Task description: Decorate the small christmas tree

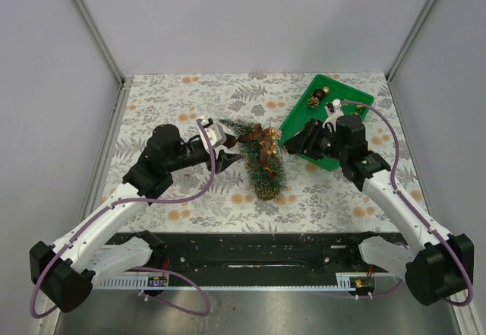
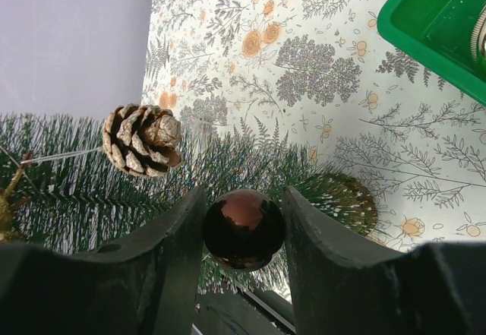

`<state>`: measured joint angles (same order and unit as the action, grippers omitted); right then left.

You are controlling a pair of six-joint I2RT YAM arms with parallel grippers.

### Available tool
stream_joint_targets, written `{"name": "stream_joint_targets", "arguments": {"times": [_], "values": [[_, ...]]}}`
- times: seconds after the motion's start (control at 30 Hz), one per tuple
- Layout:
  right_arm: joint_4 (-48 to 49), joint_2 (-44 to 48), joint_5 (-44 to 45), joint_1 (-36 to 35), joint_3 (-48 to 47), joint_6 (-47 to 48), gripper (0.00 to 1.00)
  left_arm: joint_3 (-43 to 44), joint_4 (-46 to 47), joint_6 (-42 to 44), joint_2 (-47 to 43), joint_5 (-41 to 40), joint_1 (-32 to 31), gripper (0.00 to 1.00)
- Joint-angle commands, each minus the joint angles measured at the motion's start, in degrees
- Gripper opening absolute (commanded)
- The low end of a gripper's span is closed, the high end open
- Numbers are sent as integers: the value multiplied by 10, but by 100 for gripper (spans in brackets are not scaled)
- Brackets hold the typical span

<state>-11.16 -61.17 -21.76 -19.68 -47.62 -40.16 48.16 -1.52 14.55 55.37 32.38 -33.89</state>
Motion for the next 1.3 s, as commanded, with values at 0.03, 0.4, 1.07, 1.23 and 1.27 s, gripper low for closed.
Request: {"name": "stream_joint_targets", "arguments": {"times": [0.03,0.4,1.07,1.23,1.27], "values": [[48,-15,18,-25,-9,-4,15,-2,49,5,2,14,-1,59],[31,-17,64,-56,-3,15,12,0,64,7,8,12,-6,56],[-19,28,95,-57,22,39,10,0,72,0,5,-1,-7,30],[-13,25,89,-57,3,36,10,-3,74,0,5,0,-7,29],[-11,24,88,-57,-3,35,10,-3,75,0,3,-2,-7,29]]}}
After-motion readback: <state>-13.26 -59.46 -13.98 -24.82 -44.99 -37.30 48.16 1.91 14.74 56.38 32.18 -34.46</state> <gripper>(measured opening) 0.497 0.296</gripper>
